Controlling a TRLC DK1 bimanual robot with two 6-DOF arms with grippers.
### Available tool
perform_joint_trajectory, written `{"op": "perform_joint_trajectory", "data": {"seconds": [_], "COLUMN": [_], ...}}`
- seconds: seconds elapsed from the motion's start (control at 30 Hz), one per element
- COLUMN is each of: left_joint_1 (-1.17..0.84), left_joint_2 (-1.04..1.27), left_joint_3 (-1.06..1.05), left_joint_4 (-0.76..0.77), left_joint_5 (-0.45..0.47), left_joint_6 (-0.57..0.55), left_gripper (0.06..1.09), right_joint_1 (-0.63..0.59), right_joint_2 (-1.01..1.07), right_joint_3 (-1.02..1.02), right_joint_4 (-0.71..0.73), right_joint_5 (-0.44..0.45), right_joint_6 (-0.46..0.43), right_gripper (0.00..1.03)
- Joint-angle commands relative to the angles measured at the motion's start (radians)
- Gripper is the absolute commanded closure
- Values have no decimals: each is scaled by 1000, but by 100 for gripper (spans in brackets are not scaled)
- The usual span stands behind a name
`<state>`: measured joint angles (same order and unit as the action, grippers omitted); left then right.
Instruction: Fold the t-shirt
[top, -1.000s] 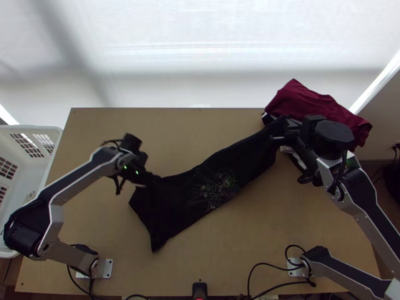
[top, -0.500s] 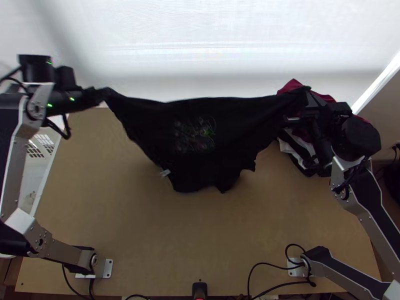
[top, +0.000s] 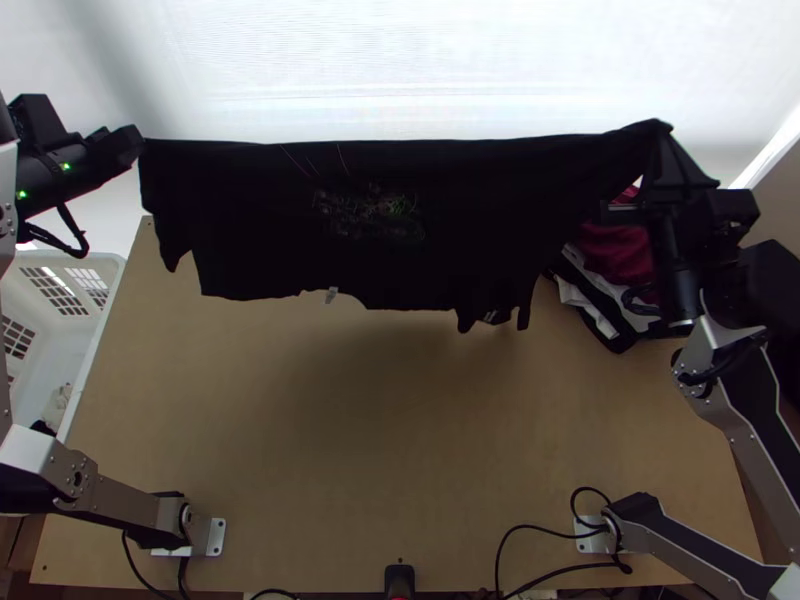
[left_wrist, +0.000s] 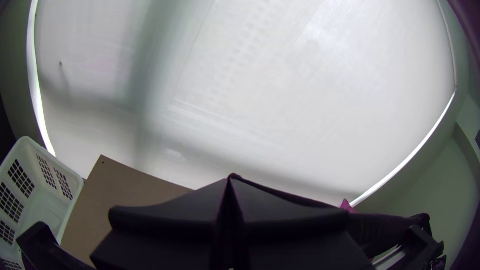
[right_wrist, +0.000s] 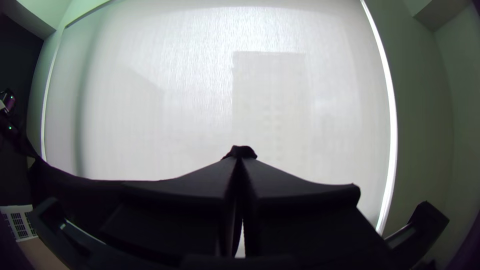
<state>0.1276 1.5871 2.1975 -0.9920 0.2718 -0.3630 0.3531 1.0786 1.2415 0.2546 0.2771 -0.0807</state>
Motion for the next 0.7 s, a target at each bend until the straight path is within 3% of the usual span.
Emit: {"op": "perform_joint_trajectory", "data": {"seconds": [0.0,0.27,0.5,0.67], "left_joint_1": [17,21,-11,-68], "left_joint_2": [-75,-130,-188,-271], "left_joint_3": [38,10,-85,-171], "left_joint_4": [39,21,-40,-34], "left_joint_5": [-5,-6,-5,-5], "left_joint_6": [-28,-36,-30,-28], "left_gripper": [105,105,105,105], "right_joint_1": [0,27,210,265], "right_joint_2": [-23,-75,-226,-309], "right_joint_3": [93,122,9,-34], "right_joint_4": [46,9,-178,-278], "right_joint_5": [11,11,10,-7], "right_joint_6": [-19,-19,13,105], "right_gripper": [100,100,100,100]}}
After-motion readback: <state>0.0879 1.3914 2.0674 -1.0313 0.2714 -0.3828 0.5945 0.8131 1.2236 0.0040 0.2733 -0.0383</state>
